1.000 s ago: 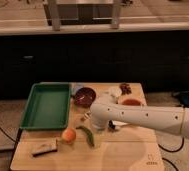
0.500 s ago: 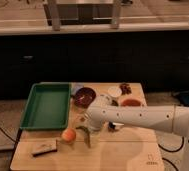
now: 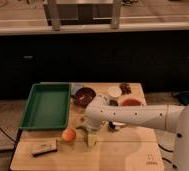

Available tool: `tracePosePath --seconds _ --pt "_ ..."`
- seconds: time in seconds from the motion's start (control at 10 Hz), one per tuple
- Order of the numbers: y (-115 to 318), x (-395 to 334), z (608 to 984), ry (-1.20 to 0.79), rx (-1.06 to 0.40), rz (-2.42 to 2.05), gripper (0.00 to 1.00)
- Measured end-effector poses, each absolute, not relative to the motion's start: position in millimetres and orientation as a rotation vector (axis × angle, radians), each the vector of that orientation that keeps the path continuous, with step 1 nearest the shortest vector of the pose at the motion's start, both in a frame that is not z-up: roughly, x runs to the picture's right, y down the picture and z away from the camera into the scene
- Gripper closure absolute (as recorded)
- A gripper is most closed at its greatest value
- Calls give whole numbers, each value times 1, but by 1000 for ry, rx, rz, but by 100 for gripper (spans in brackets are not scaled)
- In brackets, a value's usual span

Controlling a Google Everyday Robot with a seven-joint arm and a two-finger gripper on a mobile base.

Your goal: Place pepper in tray

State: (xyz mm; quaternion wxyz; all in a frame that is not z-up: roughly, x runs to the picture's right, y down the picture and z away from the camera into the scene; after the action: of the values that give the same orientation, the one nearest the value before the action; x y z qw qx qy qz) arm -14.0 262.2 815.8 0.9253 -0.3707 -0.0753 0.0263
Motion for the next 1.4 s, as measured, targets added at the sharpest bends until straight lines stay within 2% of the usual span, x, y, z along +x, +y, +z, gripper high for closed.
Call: tracePosePath --seconds 0.4,0.5,0.6,0.7,1.0,1.4 --pt "260 -12 818 -144 -767 65 74" --pt "258 -11 816 -144 -768 66 88" --pt "259 -11 815 -143 -769 65 95" --pt "260 -11 814 -142 -773 63 99" --pt "257 -6 812 -135 -765 64 100" --pt "207 27 783 -117 -644 97 100"
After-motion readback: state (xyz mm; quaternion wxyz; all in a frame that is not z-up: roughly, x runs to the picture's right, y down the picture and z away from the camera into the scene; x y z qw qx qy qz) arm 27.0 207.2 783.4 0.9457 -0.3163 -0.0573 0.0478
